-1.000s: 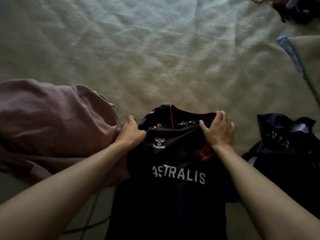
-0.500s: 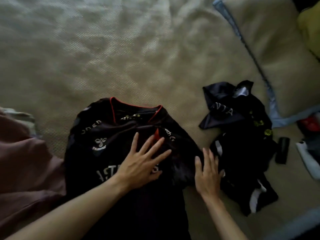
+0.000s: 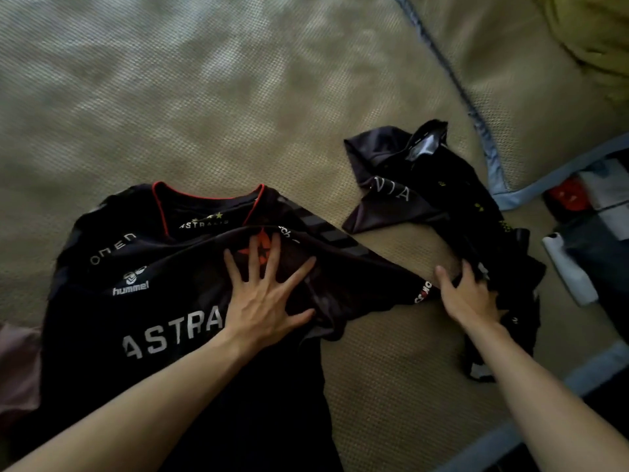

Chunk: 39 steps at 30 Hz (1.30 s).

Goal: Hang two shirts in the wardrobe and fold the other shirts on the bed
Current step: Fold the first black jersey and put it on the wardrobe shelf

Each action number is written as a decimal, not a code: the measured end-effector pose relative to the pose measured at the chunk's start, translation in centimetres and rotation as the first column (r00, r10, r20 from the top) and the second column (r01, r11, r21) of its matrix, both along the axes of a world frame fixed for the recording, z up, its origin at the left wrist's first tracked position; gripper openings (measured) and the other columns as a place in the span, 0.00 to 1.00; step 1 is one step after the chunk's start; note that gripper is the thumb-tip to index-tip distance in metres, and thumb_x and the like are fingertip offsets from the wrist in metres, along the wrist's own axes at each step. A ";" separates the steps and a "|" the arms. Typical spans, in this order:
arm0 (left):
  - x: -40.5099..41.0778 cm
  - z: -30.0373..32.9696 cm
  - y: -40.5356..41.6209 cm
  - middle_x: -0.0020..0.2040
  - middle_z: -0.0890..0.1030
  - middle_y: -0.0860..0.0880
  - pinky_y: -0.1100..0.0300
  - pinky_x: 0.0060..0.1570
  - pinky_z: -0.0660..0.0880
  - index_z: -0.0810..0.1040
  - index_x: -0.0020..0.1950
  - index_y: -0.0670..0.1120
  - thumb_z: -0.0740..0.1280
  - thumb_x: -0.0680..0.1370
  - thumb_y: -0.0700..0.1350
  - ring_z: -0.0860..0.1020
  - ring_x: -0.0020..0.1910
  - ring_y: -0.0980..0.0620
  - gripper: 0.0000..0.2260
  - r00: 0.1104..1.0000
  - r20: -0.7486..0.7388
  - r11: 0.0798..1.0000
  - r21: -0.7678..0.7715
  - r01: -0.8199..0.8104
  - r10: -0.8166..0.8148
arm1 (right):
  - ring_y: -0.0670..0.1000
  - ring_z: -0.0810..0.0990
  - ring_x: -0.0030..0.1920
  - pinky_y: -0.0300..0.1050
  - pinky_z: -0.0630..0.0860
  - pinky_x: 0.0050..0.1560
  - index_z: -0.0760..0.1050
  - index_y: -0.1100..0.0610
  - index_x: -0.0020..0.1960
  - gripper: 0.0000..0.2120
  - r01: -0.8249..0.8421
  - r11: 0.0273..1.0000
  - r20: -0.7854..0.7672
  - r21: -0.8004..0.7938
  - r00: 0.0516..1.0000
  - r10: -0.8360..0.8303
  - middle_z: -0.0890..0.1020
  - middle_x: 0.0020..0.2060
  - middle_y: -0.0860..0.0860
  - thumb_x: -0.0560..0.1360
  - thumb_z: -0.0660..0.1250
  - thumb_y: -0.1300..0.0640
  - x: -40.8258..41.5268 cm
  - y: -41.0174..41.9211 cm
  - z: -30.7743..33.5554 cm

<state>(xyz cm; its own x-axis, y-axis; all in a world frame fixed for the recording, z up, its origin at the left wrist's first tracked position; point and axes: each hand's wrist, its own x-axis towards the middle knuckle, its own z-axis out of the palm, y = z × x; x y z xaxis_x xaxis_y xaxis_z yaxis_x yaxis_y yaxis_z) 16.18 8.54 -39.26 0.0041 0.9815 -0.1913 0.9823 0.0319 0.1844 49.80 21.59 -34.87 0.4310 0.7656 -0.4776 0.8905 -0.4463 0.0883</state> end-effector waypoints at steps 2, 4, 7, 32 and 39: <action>1.3 -0.5 1.0 0.82 0.42 0.39 0.21 0.67 0.39 0.49 0.79 0.67 0.55 0.70 0.77 0.38 0.78 0.29 0.40 0.999 -0.013 1.000 -0.004 -0.029 0.029 | 0.67 0.65 0.73 0.70 0.56 0.73 0.59 0.50 0.78 0.35 -0.089 0.996 0.123 0.010 0.989 0.087 0.68 0.74 0.62 0.78 0.50 0.31 -1.1 0.2 0.8; 2.7 -0.7 2.4 0.82 0.41 0.40 0.22 0.67 0.39 0.48 0.80 0.66 0.55 0.71 0.76 0.37 0.77 0.28 0.39 0.999 -0.014 0.999 0.016 -0.035 0.035 | 0.63 0.76 0.64 0.60 0.69 0.67 0.72 0.58 0.69 0.28 -0.276 0.952 0.174 0.132 0.952 0.252 0.78 0.64 0.60 0.79 0.55 0.38 -3.8 -0.1 2.0; 4.9 -0.7 4.9 0.82 0.41 0.39 0.22 0.68 0.40 0.49 0.80 0.65 0.55 0.73 0.74 0.39 0.77 0.26 0.38 1.000 0.006 1.000 0.019 -0.016 0.016 | 0.59 0.79 0.57 0.52 0.75 0.55 0.77 0.57 0.61 0.18 -0.458 0.804 -0.009 0.379 0.867 0.499 0.81 0.56 0.56 0.77 0.63 0.47 -9.0 -0.8 3.0; -28.8 5.7 8.8 0.47 0.80 0.45 0.62 0.31 0.76 0.78 0.55 0.47 0.67 0.81 0.46 0.78 0.43 0.49 0.05 0.394 0.579 0.629 -0.285 -0.723 0.714 | 0.50 0.81 0.48 0.44 0.76 0.51 0.74 0.51 0.49 0.18 -0.190 0.885 -0.660 0.425 0.604 0.447 0.82 0.47 0.51 0.66 0.80 0.56 -34.8 13.4 0.4; -31.0 5.6 5.5 0.53 0.86 0.44 0.55 0.54 0.80 0.82 0.54 0.43 0.78 0.72 0.47 0.85 0.53 0.46 0.14 0.244 0.631 0.658 -0.585 -0.473 0.736 | 0.50 0.79 0.52 0.27 0.74 0.39 0.76 0.62 0.61 0.25 -0.030 0.957 -0.779 0.289 0.573 0.254 0.80 0.51 0.54 0.66 0.76 0.71 -38.9 15.1 -0.3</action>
